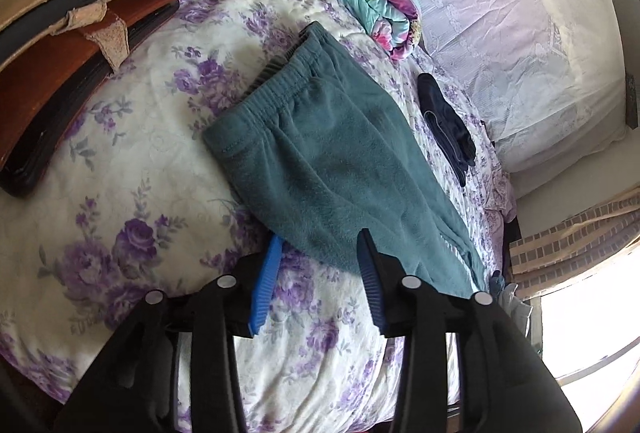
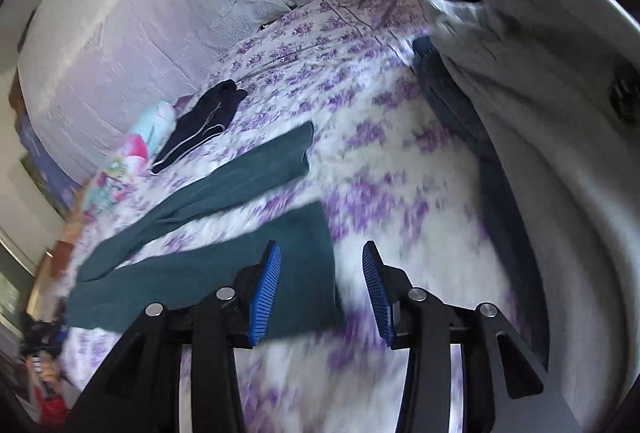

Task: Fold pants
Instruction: 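Grasp the pants edge with the left gripper while the right gripper grasps the leg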

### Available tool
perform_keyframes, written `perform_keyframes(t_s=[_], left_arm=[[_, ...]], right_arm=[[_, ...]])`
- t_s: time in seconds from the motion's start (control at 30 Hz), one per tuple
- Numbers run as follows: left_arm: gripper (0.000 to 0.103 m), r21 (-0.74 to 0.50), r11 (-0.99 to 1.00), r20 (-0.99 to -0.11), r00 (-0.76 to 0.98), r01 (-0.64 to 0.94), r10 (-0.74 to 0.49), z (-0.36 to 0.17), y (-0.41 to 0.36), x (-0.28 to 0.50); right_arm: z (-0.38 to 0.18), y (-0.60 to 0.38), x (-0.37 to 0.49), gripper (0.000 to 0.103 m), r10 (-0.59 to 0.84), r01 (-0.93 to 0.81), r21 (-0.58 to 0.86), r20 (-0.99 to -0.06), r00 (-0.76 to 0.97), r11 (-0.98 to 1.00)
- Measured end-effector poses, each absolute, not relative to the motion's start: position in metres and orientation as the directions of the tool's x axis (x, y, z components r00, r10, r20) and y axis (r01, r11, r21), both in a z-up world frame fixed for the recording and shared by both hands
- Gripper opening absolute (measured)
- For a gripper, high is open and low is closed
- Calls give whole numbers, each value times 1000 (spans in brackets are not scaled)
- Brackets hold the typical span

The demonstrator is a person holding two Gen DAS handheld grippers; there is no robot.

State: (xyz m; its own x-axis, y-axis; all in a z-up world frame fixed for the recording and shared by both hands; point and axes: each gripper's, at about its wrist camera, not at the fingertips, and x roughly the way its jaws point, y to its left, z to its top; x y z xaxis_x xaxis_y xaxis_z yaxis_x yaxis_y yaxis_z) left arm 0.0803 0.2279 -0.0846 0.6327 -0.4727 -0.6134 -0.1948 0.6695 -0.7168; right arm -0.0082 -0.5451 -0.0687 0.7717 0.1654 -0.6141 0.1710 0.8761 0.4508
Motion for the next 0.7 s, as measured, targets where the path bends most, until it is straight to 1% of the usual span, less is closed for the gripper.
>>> perform_keyframes(t_s=[0.07,0.13,0.3,0.37,0.43,0.47,0.5,0.7], left_arm=[[41,-724,662,-606,637,-194,-475,-87,228,83],[42,-715,672,-609,644,-194,-463,-87,225,86],[54,-721,663,-604,653,-203,-457,-84,220,90],[58,-734,645,-596,655,-211,-464,-84,221,91],[59,-743,631,-594,657,-224,-465,-84,223,93],[59,-749,620,-592,657,-234,-467,-84,224,94],[59,-756,609,-589,657,-242,-470,-84,226,94],[59,-802,530,-560,657,-276,-505,-88,237,98]], right_arm=[[-80,-546,-28,43,227,176,528,-610,759,831],[-91,-544,-39,43,257,184,563,-612,748,805],[-99,-538,-29,41,300,173,621,-580,757,764],[-102,-534,-17,35,334,160,655,-562,757,739],[-107,-529,-5,20,347,151,670,-548,761,726],[-108,-527,-2,14,345,153,675,-543,766,722],[-110,-526,0,4,338,154,679,-534,775,718],[-99,-521,-13,2,318,125,672,-496,808,730]])
